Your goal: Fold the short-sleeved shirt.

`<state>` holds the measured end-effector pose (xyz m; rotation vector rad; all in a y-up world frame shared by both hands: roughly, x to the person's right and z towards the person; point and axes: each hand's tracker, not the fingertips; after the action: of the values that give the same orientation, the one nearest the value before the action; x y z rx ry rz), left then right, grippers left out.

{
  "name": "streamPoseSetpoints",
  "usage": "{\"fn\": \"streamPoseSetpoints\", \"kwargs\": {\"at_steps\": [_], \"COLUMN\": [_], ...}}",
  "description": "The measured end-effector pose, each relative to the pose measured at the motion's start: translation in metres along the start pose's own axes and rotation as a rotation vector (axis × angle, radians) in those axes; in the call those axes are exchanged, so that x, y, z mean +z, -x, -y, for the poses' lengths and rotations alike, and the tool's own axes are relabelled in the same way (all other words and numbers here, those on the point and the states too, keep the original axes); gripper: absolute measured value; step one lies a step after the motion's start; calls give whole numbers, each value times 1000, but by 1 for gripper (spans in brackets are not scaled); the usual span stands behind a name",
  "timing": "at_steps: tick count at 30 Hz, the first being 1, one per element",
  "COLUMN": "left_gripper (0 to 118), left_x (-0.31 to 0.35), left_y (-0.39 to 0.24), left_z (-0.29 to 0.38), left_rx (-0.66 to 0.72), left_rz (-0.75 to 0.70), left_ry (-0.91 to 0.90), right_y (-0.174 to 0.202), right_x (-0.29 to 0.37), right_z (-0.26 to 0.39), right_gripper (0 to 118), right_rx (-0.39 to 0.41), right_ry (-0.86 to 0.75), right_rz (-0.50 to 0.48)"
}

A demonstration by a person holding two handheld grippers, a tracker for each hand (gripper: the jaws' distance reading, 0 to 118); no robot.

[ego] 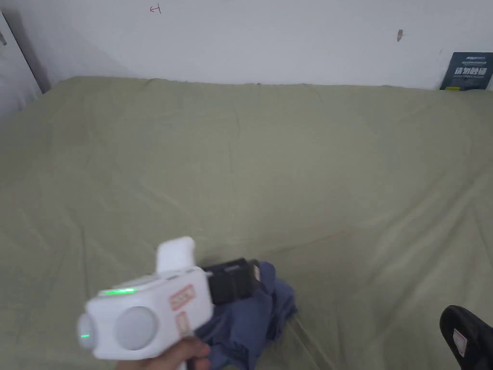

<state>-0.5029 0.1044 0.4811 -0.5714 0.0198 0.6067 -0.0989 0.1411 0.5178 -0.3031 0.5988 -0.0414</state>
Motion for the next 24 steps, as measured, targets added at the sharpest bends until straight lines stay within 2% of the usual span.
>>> {"fn": "streamPoseSetpoints", "kwargs": {"at_steps": [3,5,6,7,8,12,15,18,20,22,24], "left_gripper": [118,115,99,49,12,9,7,9,9,9,14], "left_x": [43,36,27,16,4,-71,-123,-105,-69,-25,7], "left_y": [18,37,42,44,35,11,9,10,6,14,25], "left_z": [-34,-27,-24,-16,0,58,83,78,59,42,30], "left_rx": [13,71,105,125,145,111,133,155,62,9,-30], "left_rz": [-93,-171,-195,-137,-65,44,16,58,114,112,55], "left_ry": [-119,-99,-42,4,41,236,317,275,171,113,113], "right_y": [-2,-3,-3,-3,-3,-2,0,8,16,25,31], "right_x": [-2,-4,-5,-6,-7,-14,-25,-51,-87,-139,-199], "right_z": [4,8,9,11,12,13,14,16,23,43,74], "right_gripper": [1,1,1,1,1,1,1,1,1,1,1], "right_rx": [-6,-13,-16,-17,-19,-23,-24,-55,-121,-257,-395], "right_ry": [0,9,18,24,34,81,130,184,267,342,439], "right_rz": [1,-1,-3,-2,-1,-8,-31,-121,-228,-384,-481]}}
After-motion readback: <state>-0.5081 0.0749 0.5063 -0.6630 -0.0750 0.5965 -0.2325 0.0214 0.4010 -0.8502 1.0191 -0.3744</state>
